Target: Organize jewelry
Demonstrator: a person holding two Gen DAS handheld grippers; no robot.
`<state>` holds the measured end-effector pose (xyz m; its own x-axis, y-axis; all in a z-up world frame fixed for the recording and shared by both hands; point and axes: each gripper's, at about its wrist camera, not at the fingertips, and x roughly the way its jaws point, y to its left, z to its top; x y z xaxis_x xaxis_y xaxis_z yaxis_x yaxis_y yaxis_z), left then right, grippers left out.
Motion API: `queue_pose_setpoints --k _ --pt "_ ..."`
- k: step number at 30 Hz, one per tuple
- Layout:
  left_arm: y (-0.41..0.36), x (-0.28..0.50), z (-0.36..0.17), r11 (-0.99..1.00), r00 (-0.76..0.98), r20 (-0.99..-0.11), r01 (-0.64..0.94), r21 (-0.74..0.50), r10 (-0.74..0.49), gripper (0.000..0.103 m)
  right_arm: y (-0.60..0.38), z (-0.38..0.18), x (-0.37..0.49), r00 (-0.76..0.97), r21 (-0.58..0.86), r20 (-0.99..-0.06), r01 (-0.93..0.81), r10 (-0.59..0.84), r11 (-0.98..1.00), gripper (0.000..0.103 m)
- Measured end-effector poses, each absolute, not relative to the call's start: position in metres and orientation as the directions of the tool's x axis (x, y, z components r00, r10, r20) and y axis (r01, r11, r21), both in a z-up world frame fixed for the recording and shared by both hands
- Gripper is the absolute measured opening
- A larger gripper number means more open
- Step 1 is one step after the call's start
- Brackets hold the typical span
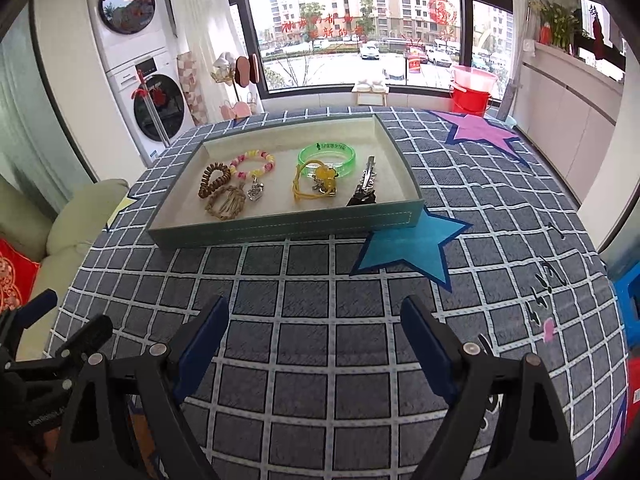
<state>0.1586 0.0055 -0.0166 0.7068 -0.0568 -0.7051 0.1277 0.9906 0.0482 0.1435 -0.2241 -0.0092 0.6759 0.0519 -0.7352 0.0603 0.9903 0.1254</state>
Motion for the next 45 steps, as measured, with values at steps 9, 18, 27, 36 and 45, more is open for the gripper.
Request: queue_pose_setpoints --k 9,18,27,36,45 --pt "0.002 0.144 -0.006 0.991 0.758 -0.650 0.118 0.064 -0.049 0.103 -0.220 0.002 0.125 0.732 0.107 -0.681 0.062 0.028 0.992 0.090" --pt "-0.003 0.152 -0.002 0.994 0.788 -0.614 0.096 0.057 -0.041 0.103 -0.218 0.010 0.122 0.778 0.103 -0.628 0.065 0.014 0.993 0.090" --pt "-0.004 0.163 -0.007 0.995 0.785 -0.618 0.087 0.057 -0.033 0.103 -0.217 0.008 0.129 0.784 0.096 -0.621 0.069 0.006 0.993 0.090" --pt "-0.004 0.168 -0.006 0.995 0.788 -0.615 0.088 0.049 -0.039 0.103 -0.217 0.009 0.134 0.788 0.089 -0.616 0.069 0.001 0.994 0.090" --pt "-0.004 0.169 -0.006 0.996 0.786 -0.617 0.080 0.050 -0.032 0.103 -0.215 0.010 0.135 0.790 0.083 -0.614 0.066 -0.001 0.994 0.090"
